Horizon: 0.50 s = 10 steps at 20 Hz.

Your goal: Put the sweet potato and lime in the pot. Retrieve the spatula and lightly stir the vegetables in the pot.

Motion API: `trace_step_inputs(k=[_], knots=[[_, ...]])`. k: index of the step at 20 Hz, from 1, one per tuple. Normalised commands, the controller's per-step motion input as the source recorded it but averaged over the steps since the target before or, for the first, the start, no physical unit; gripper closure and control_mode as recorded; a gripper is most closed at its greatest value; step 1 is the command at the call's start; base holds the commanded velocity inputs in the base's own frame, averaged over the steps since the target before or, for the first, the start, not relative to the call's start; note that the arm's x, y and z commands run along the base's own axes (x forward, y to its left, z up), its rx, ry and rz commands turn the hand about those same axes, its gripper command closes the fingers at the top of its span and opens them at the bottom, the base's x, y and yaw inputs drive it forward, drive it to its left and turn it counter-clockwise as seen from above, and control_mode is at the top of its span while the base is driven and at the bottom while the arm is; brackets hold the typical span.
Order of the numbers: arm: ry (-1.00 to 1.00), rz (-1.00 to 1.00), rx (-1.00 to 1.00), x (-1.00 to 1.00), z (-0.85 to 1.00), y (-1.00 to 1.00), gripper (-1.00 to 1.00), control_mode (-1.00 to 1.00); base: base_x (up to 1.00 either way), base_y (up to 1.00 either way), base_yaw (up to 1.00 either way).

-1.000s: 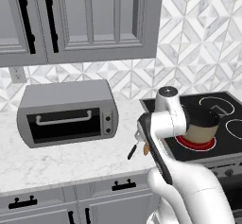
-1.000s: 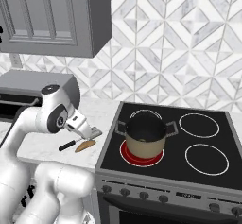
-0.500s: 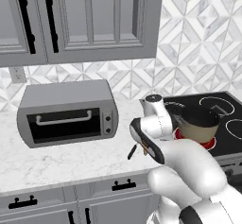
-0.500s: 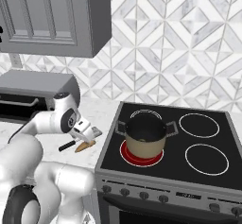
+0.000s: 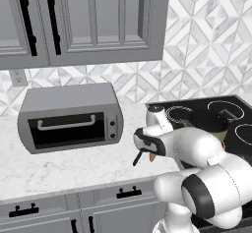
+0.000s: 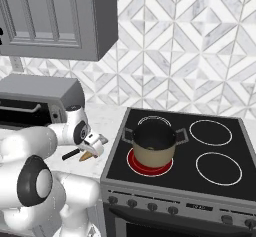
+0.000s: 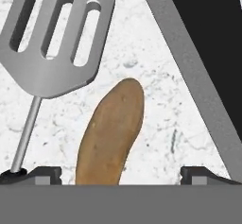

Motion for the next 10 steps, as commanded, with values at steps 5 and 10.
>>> trace_step_inputs(k=[5,10], knots=[[0.00,0.00,0.01,0.41,-0.21,0.00,-1.00,-1.00,0.00,0.00,0.00],[0.00,0.00,0.02,0.06,-0.35,0.00,-1.00,-1.00,0.00,0.00,0.00]])
